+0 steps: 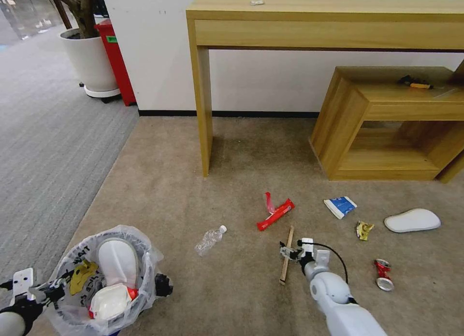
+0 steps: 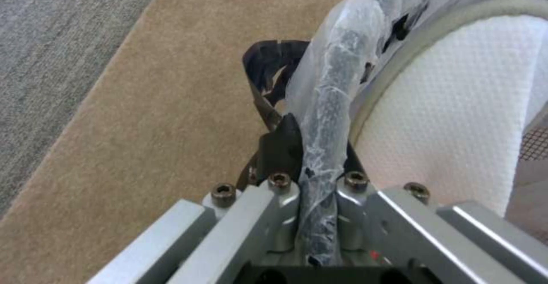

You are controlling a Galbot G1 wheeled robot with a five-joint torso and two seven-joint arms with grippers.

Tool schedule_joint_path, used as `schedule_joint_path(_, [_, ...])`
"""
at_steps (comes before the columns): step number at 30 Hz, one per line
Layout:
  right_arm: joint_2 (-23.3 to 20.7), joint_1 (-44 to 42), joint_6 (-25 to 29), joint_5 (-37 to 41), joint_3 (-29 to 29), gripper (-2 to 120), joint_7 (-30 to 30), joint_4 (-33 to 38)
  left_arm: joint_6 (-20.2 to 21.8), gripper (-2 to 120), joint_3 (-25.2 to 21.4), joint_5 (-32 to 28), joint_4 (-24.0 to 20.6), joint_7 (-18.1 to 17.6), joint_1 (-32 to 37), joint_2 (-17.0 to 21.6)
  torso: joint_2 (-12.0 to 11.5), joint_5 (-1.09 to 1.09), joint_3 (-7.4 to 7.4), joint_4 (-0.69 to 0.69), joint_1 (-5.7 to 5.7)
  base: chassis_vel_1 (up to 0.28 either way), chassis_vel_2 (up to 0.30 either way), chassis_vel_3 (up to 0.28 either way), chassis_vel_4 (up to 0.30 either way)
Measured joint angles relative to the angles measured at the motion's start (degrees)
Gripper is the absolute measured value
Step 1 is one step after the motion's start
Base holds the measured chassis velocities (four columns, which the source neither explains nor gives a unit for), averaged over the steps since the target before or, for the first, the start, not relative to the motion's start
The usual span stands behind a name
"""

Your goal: Pick up the trash bin and place the garbage on the floor into it.

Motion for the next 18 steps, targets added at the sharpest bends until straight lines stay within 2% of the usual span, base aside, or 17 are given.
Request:
schedule_joint_path(6, [1.3, 1.4, 0.7, 0.3, -0.7, 89, 0.5, -4.4, 0.0, 0, 0.8, 0.4, -1.2, -0.6, -0.2, -0.4, 0.0, 0.01, 0.00, 0.00, 0.00, 0.000, 0.000, 0.000, 0.000])
schedule_joint_path(8, [1.6, 1.8, 1.6, 0.1, -0.8, 78, 0.5, -6.1, 0.0, 0, 1.0, 0.7, -1.6, -0.6, 0.0, -0.5, 0.0, -0.02, 0.00, -0.01, 0.00, 0.000, 0.000, 0.000, 0.000])
schedule_joint_path(9, [1.6, 1.8, 1.6, 0.1, -0.8, 78, 0.5, -6.1, 0.0, 0, 1.0, 0.7, -1.6, -0.6, 0.0, -0.5, 0.0, -0.02, 0.00, -0.01, 0.00, 0.000, 0.000, 0.000, 0.000])
schedule_joint_path(12, [1.8, 2.2, 2.1, -0.2, -0.8, 65, 0.2, -7.2, 0.0, 0, 1.0, 1.1, -1.9, -0.6, 0.3, -0.9, 0.0, -0.07, -0.01, -0.03, 0.00, 0.000, 0.000, 0.000, 0.000])
schedule_joint_path(18, [2.3, 2.8, 2.2, -0.5, -0.9, 65, 0.1, -8.3, 0.0, 0, 1.2, 1.4, -2.2, -0.6, 0.5, -1.3, 0.0, -0.06, -0.02, -0.04, 0.00, 0.000, 0.000, 0.000, 0.000])
